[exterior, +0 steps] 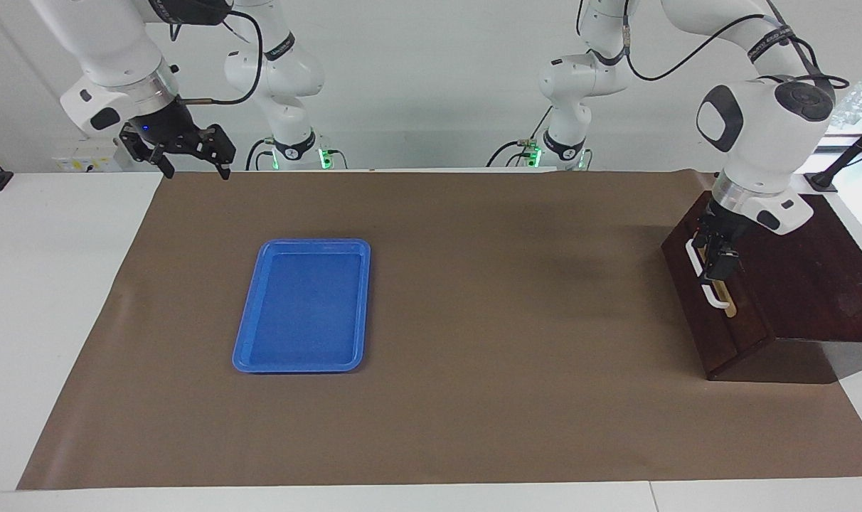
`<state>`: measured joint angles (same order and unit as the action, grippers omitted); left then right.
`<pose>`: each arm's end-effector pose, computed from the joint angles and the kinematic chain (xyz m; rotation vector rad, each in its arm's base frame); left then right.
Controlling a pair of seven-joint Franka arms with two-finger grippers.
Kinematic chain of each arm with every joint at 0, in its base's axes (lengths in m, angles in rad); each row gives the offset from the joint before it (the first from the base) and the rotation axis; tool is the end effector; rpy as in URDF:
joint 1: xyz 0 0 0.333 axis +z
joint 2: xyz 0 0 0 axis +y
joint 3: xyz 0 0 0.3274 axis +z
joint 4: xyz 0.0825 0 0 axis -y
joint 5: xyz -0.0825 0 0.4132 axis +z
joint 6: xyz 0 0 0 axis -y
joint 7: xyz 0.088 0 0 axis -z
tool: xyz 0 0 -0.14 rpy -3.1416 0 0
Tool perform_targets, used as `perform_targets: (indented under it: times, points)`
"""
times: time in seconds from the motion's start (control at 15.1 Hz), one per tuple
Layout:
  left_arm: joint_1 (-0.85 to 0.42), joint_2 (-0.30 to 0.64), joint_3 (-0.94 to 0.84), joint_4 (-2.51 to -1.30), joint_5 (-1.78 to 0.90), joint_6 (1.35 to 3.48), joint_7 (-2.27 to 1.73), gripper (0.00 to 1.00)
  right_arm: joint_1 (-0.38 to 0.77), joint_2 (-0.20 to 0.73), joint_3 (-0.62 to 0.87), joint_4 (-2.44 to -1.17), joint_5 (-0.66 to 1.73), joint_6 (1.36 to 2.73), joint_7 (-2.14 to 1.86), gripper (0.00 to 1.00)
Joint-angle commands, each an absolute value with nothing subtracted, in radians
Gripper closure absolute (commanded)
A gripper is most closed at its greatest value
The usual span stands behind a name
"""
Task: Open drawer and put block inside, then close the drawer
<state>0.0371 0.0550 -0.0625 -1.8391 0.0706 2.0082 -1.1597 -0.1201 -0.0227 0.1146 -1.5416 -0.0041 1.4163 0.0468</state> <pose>0.6218 -0.0089 0.4735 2.6555 1.6433 0.2024 0.5566 -0.0030 0.6177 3.1276 -0.0827 -0.1606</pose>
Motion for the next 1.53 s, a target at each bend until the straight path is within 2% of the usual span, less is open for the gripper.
perform_targets:
  times: [0.0,0.53,0.93,1.2,1.46]
  points:
    - [-0.026,0.046,-0.051,-1.795,0.081,1.901,-1.024,0.0,-0.133,-0.026,0.123,-1.539,-0.029,1.424,0.011,0.0]
    - [-0.026,-0.054,-0.058,-1.781,0.078,1.711,-0.384,0.0,-0.133,-0.026,0.123,-1.537,-0.029,1.424,0.011,0.0]
    - [-0.026,-0.055,-0.054,-1.747,-0.032,1.743,-0.382,0.0,-0.133,-0.025,0.123,-1.536,-0.029,1.424,0.011,0.0]
    - [-0.029,-0.071,-0.061,-1.776,-0.034,1.712,-0.097,0.0,-0.132,-0.025,0.123,-1.536,-0.029,1.425,0.011,0.0]
    - [-0.034,-0.055,-0.06,-1.738,-0.037,1.677,-0.089,0.0,-0.133,-0.025,0.123,-1.532,-0.029,1.425,0.011,0.0]
